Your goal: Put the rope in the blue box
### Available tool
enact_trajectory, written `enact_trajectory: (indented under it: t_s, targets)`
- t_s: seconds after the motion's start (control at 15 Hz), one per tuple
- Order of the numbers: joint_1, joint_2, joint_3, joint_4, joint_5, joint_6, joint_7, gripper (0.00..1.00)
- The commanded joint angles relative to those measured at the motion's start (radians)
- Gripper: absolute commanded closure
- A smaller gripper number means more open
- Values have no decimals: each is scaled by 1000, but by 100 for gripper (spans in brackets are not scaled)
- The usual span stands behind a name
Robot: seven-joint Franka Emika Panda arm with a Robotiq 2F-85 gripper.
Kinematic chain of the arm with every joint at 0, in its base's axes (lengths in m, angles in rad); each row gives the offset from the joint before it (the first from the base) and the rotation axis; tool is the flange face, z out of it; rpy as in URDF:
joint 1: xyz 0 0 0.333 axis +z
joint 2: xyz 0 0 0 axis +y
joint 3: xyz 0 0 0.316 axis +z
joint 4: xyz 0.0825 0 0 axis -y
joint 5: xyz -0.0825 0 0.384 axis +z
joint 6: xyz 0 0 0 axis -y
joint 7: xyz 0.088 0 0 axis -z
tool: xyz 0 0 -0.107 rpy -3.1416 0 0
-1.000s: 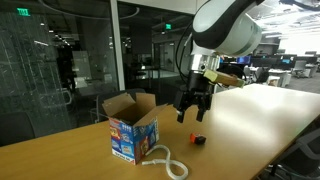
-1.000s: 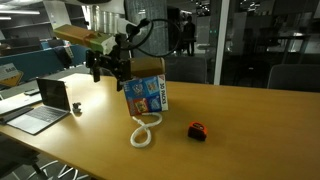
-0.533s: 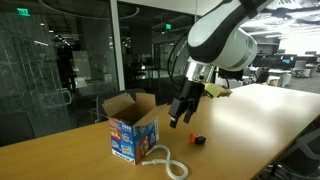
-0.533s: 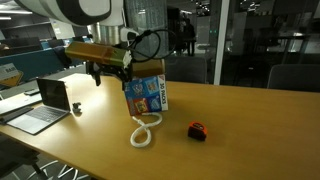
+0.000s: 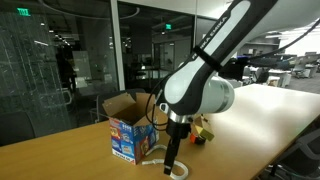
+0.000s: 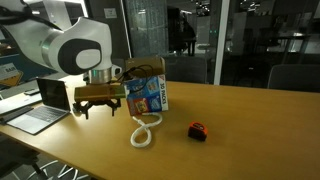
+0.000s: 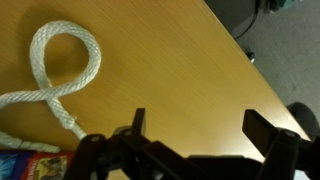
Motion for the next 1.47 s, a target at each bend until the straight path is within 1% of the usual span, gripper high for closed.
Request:
enact_trajectory:
  t_s: [0.0, 0.07, 0.13, 0.2, 0.27, 0.33, 0.47, 0.53, 0.6, 0.67, 0.8, 1.13, 1.4]
  targets:
    - [-53, 135, 30, 58, -253, 40, 14, 0]
    - [-13, 160, -22, 63, -326, 54, 8, 0]
    - [-9, 183, -41, 70, -417, 68, 24, 0]
    - [-65, 209, -2, 79, -501, 82, 41, 0]
    - [-2, 236, -82, 94, -571, 95, 60, 0]
    - [-63, 256, -44, 110, -666, 101, 102, 0]
    - [-65, 286, -81, 145, -783, 113, 200, 0]
    - [-72, 299, -88, 161, -802, 126, 269, 0]
    - [-84, 311, -87, 169, -816, 141, 307, 0]
    - [-81, 323, -100, 179, -834, 145, 376, 0]
    - [-95, 347, -97, 187, -815, 145, 451, 0]
    - [-139, 407, -67, 170, -737, 144, 535, 0]
    - [-168, 456, -62, 179, -693, 146, 557, 0]
